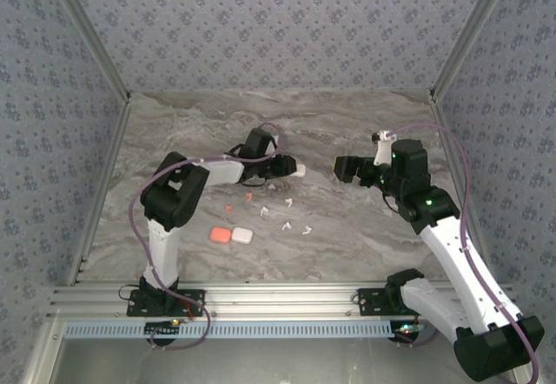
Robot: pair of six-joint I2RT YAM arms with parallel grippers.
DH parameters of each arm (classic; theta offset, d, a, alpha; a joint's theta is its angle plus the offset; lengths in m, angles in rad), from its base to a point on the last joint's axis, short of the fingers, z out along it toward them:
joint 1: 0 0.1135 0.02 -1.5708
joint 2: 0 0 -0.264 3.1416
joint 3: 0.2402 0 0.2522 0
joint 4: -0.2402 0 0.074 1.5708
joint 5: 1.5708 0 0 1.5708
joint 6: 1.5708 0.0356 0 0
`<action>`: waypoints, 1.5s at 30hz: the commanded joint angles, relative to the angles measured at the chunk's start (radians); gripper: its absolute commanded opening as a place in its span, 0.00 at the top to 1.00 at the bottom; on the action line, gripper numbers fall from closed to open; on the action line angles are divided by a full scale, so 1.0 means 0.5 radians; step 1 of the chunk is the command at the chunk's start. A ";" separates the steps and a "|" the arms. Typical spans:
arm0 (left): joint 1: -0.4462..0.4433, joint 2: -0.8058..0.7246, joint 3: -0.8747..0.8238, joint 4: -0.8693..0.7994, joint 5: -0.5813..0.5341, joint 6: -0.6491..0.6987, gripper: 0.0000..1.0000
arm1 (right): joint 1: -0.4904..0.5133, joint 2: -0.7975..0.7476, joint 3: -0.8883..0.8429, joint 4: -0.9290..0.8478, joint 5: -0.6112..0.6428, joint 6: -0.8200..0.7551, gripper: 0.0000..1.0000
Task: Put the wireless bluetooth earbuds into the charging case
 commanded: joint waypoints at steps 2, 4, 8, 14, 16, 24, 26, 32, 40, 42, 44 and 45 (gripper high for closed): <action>0.054 -0.288 -0.068 -0.080 -0.108 0.093 0.49 | -0.012 0.037 0.003 0.021 -0.075 -0.086 0.00; 0.077 -0.407 -0.117 -0.098 -0.149 0.136 0.46 | -0.006 0.087 0.013 0.042 -0.119 -0.157 0.00; 0.144 -0.692 -0.234 -0.188 -0.269 0.231 0.43 | 0.057 0.277 0.118 -0.005 -0.119 -0.321 0.00; 0.332 -1.193 -0.525 -0.258 -0.464 0.253 0.38 | 0.317 0.724 0.418 -0.180 0.015 -0.635 0.00; 0.398 -1.360 -0.629 -0.298 -0.523 0.252 0.33 | 0.416 0.921 0.551 -0.245 0.052 -0.737 0.01; 0.681 -1.960 -0.925 -0.578 -0.622 0.269 0.14 | 0.717 1.705 1.151 -0.429 0.118 -1.120 0.08; 0.752 -2.070 -0.971 -0.644 -0.624 0.265 0.11 | 0.764 1.873 1.297 -0.467 0.149 -1.190 0.08; 0.889 -2.281 -1.026 -0.820 -0.624 0.292 0.06 | 0.860 2.329 1.673 -0.532 0.206 -1.331 0.08; 0.942 -2.335 -1.066 -0.863 -0.607 0.286 0.05 | 0.935 2.813 2.142 -0.689 0.268 -1.449 0.06; 0.943 -2.340 -1.068 -0.866 -0.601 0.283 0.04 | 0.946 2.894 2.233 -0.725 0.274 -1.475 0.05; 0.944 -2.343 -1.067 -0.866 -0.603 0.282 0.04 | 0.951 2.970 2.314 -0.750 0.271 -1.480 0.05; 0.946 -2.346 -1.067 -0.869 -0.601 0.277 0.04 | 0.951 3.002 2.351 -0.759 0.272 -1.483 0.05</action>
